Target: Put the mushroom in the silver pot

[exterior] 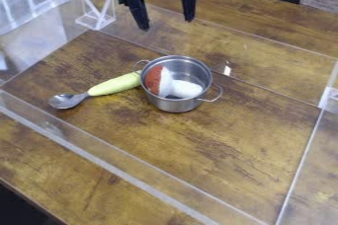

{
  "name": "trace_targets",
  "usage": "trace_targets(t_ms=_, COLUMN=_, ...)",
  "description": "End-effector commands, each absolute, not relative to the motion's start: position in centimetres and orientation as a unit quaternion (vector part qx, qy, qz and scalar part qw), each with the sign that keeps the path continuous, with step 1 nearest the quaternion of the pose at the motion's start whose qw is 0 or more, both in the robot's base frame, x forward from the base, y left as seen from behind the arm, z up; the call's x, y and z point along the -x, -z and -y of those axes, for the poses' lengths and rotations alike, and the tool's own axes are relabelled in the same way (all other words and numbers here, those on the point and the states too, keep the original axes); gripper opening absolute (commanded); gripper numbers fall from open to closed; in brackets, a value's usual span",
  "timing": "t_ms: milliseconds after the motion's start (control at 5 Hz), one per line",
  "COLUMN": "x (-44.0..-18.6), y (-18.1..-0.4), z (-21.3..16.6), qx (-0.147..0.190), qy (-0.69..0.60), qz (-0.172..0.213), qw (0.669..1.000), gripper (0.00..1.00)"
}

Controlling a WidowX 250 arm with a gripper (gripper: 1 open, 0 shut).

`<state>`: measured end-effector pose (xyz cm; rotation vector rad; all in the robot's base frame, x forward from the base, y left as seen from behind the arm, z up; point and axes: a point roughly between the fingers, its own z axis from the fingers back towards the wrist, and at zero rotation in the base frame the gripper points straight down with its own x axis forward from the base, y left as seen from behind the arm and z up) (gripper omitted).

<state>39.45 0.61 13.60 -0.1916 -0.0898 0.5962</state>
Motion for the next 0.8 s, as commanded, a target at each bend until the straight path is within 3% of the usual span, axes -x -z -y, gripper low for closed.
trace_targets(t_ms=0, x=-38.7, y=-16.5, z=-1.1, qx=0.102, qy=-0.315, qz=0.090, qw=0.939, gripper=1.00)
trace_targets(t_ms=200, x=-38.6, y=-15.7, z=-1.2, qx=0.102, qy=-0.342, qz=0.088, qw=0.930, gripper=1.00)
trace_targets(t_ms=600, x=-39.5, y=-17.2, z=-1.2, qx=0.097, qy=-0.382, qz=0.082, qw=0.915, gripper=1.00)
